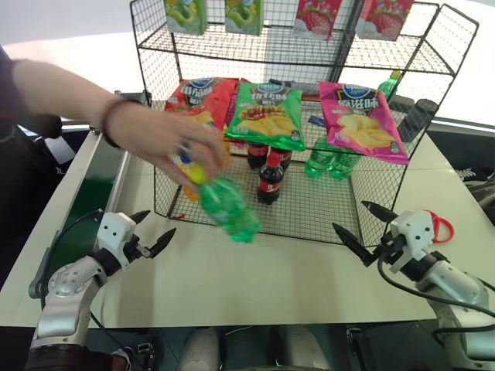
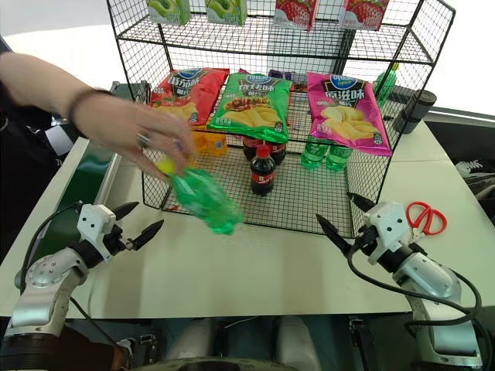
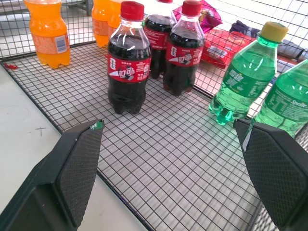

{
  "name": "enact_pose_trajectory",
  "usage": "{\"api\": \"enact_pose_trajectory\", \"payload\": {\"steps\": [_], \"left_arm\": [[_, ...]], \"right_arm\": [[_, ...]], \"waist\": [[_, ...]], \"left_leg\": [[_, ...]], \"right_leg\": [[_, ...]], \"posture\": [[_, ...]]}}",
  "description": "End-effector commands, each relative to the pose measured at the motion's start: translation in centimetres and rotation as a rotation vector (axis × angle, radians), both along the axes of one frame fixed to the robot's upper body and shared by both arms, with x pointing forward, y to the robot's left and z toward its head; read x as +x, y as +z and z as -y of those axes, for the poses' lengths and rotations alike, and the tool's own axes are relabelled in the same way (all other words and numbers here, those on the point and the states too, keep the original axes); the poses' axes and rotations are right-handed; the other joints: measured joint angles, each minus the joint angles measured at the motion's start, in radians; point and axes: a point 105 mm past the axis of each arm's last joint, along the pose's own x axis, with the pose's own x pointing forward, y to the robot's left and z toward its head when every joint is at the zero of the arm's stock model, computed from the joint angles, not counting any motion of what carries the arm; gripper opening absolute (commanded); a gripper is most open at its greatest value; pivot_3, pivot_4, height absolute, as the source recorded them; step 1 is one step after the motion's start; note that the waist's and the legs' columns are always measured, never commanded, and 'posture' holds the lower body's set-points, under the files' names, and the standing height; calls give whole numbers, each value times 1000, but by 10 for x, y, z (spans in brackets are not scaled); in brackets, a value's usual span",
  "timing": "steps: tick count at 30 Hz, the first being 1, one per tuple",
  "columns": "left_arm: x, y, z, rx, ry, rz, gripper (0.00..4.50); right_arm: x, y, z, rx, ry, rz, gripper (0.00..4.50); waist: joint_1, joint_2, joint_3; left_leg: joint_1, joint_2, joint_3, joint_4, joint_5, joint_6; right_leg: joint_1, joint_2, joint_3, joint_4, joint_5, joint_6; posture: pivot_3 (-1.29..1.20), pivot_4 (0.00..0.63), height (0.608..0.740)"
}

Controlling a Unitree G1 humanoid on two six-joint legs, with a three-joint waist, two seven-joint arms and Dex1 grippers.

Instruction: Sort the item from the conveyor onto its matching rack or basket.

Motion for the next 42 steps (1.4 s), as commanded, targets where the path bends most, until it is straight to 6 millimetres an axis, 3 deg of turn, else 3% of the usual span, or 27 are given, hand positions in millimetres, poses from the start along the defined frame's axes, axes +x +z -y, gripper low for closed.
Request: {"api": "enact_pose_trajectory", "payload": {"steps": [1,14,19,23,27,31,35,42], "left_arm": [[-1,11,0,-7,7,40,4500],[-3,27,-18,-87,106,49,4500],[-1,44,-39,-195,211,92,4500],[-2,46,-62,-266,319,104,4500],[1,47,-96,-243,530,162,4500],[5,46,-127,-185,735,219,4500],[10,35,-129,-154,803,184,4500],[17,35,-123,-192,783,222,4500]], "right_arm": [[1,8,-3,-1,9,34,4488],[5,6,-4,6,19,33,4488],[11,5,-10,14,44,37,4488],[14,8,-20,22,79,46,4488],[13,11,-41,48,152,40,4488],[5,14,-75,100,268,31,4488],[-2,13,-106,121,355,29,4488],[-19,5,-146,165,506,-11,4488]], "waist": [[0,0,0],[0,0,0],[-1,0,0],[-1,0,0],[0,0,0],[1,-2,0],[0,-3,-1],[0,-6,-1]], "left_leg": [[0,0,0,0,0,0],[0,0,0,0,0,0],[0,0,0,0,0,0],[0,0,0,0,0,0],[0,0,0,0,0,0],[0,0,0,0,0,0],[0,-1,0,0,0,0],[-1,-1,0,0,0,0]], "right_leg": [[0,0,0,0,0,0],[0,0,0,0,0,0],[0,0,0,0,0,0],[0,0,0,0,0,0],[0,0,-1,0,0,0],[0,0,-1,0,0,0],[0,0,-1,0,1,1],[-1,-1,-1,0,0,1]], "posture": [[0,150,740],[0,150,740],[0,150,740],[0,150,740],[0,150,740],[0,150,740],[0,150,740],[0,150,740]]}}
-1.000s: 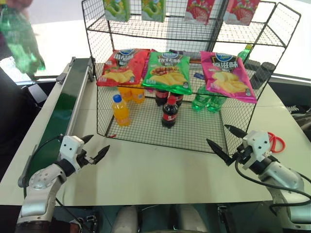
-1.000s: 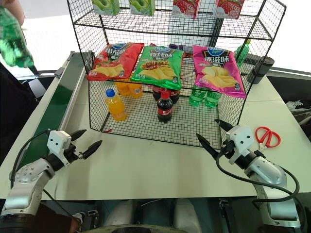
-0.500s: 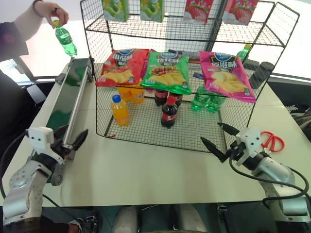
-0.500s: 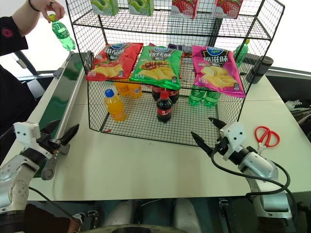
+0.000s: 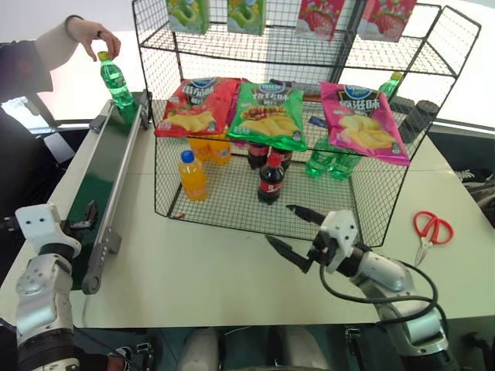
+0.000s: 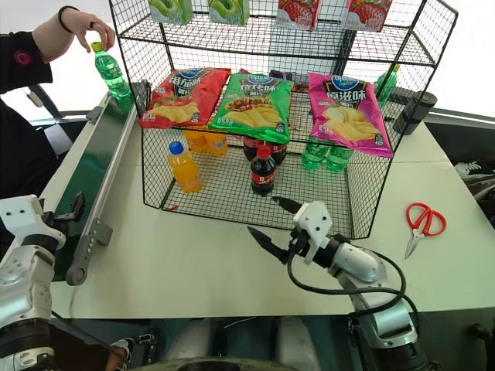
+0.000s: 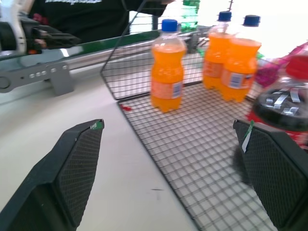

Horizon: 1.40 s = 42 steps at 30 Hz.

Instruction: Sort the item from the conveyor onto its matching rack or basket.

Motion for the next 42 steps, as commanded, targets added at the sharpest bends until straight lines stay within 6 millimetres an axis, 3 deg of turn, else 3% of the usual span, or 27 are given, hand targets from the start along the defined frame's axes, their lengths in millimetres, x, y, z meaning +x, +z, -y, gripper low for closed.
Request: {"api": "enact_pose_trajectory", "payload": {"steps": [1,9,23,42], "left_arm": [[5,16,-1,24,12,92,4500],[12,14,10,7,10,146,4500],[12,14,10,14,51,178,4500],[10,14,8,35,93,185,4500]], "right_arm": [[-10,14,-19,65,90,24,4488],[-9,7,-19,73,114,18,4488],[-10,0,-21,96,109,14,4488],[-12,6,-26,112,139,16,4488]], "waist": [[0,0,0],[-3,0,0],[-5,0,0],[-5,0,0]], "left_leg": [[0,0,0,0,0,0],[0,-1,0,0,0,0],[0,-1,0,-1,0,0],[0,-1,0,-1,0,0]], "right_leg": [[0,0,0,0,0,0],[0,-1,0,0,0,0],[0,-2,0,0,0,0],[0,-2,-1,0,0,0]], "posture": [[0,150,740],[0,150,740],[0,150,740],[0,150,740]]}}
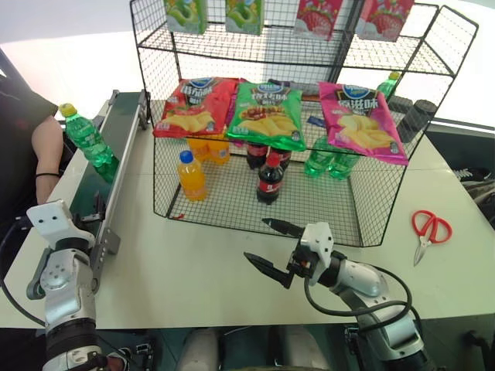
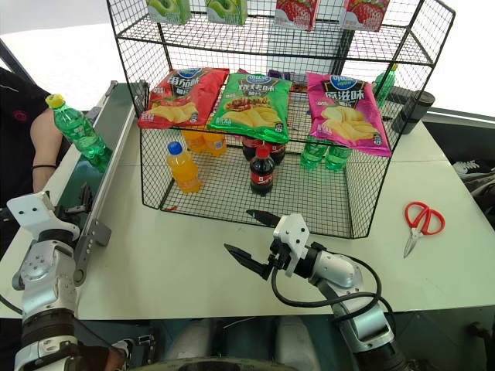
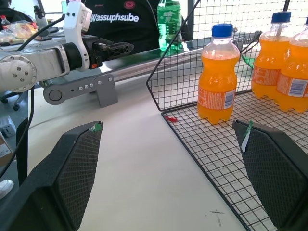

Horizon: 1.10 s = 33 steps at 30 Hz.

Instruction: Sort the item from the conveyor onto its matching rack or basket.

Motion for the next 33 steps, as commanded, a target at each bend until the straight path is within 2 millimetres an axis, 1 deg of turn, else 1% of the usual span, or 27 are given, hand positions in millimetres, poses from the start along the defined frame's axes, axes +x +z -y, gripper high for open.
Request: {"api": "enact_pose_trajectory", "payload": {"steps": [1,16,25,28,30,31,33], "left_arm": [[-1,11,-3,18,23,46,4500],[0,14,-7,21,37,55,4500],[4,17,-5,11,31,72,4500],[4,17,-5,1,32,79,3708],[4,17,-5,5,37,76,2859],[4,18,-6,8,43,76,2694],[3,19,-7,11,49,77,2694]], "right_arm": [[-2,14,-5,39,27,40,4488],[0,21,-8,47,36,48,4488],[1,23,-9,49,45,53,4488],[1,24,-9,49,45,56,4500],[2,24,-9,49,45,57,4500],[3,25,-9,49,45,57,4500],[3,25,-9,49,45,57,4500]], "waist": [[0,0,0],[0,0,0],[0,0,0],[3,0,0],[4,0,0],[4,0,0],[4,0,0]], "left_leg": [[0,0,0,0,0,0],[0,0,0,0,0,0],[0,0,0,0,0,0],[0,0,0,0,0,0],[0,-1,0,0,0,0],[0,-1,0,0,0,0],[0,-1,0,0,0,0]], "right_leg": [[0,0,0,0,0,0],[0,0,0,0,0,0],[0,0,0,0,0,0],[0,0,0,0,0,0],[0,-1,0,0,0,0],[0,-1,0,0,0,0],[0,-2,0,0,0,0]], "posture": [[0,150,740],[0,150,740],[0,150,740],[0,150,740],[0,150,740],[0,150,740],[0,150,740]]}}
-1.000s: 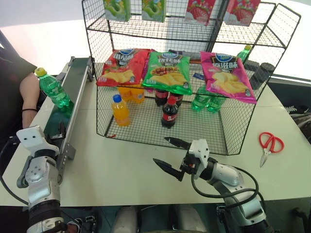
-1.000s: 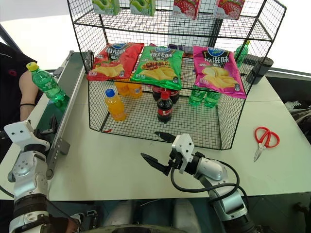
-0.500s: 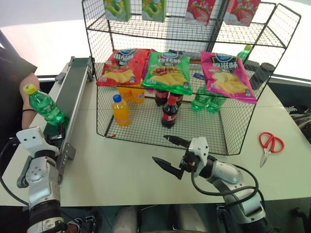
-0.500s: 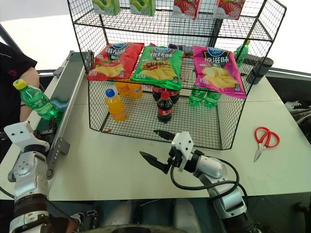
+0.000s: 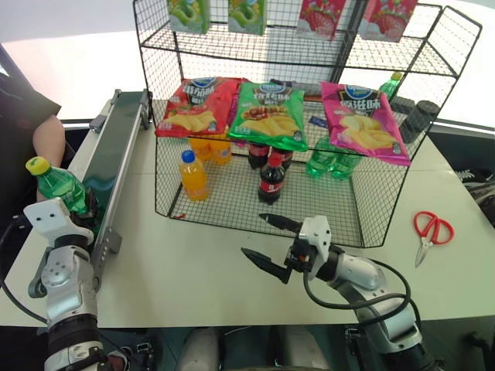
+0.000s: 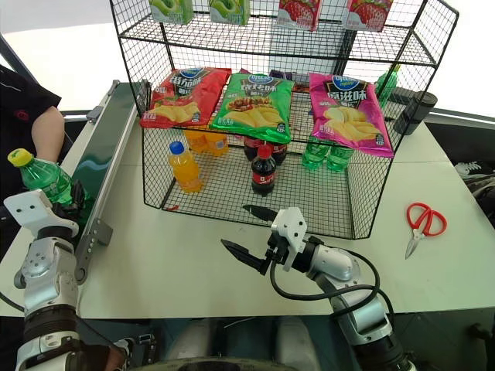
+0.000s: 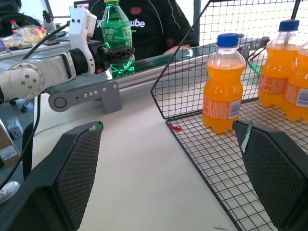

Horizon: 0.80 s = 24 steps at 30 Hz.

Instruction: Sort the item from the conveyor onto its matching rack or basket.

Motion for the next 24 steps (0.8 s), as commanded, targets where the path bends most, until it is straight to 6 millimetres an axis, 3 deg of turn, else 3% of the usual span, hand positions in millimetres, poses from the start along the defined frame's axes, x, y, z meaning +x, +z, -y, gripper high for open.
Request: {"api": "enact_pose_trajectory", "payload": {"steps": [1,4,7,10,12,16,20,24], "left_arm": [[-1,16,-5,27,20,52,2694],[-3,27,-8,40,18,89,2694],[-1,54,-3,91,-51,156,2694],[5,76,18,123,-188,200,2694],[6,86,50,142,-383,208,2694],[-3,87,105,194,-714,166,2694],[-17,74,156,183,-1024,96,2694],[-23,59,195,192,-1223,39,2694]], "right_arm": [[-1,15,-4,39,22,46,4500],[0,16,-3,35,26,50,4500],[4,19,3,23,-7,78,4500],[9,22,9,11,-32,93,4500],[9,25,12,-3,-27,99,4500],[9,30,12,-16,-17,106,4500],[9,39,10,4,-9,101,4500],[6,47,6,24,18,89,4500]], "waist": [[0,0,0],[0,0,0],[-1,-2,1],[-1,-7,0],[0,-6,1],[-6,-4,2],[-24,-3,2],[-25,-2,3]], "left_leg": [[0,0,0,0,0,0],[0,0,0,0,0,0],[-1,0,0,0,0,0],[-5,0,-1,0,0,0],[-8,-1,-1,1,0,-1],[-11,-4,-1,1,0,0],[-11,-4,-1,1,0,0],[-11,-3,-1,1,0,0]], "right_leg": [[0,0,0,0,0,0],[0,0,0,0,0,0],[-1,0,0,0,0,0],[-4,0,-1,0,0,0],[-6,-1,-1,0,1,2],[-7,-4,-1,-2,1,2],[-8,-4,-1,-2,1,1],[-8,-3,-1,-1,1,1]], "posture": [[0,150,740],[0,150,740],[0,150,740],[0,150,740],[0,150,740],[0,150,740],[0,150,740],[0,150,740]]}}
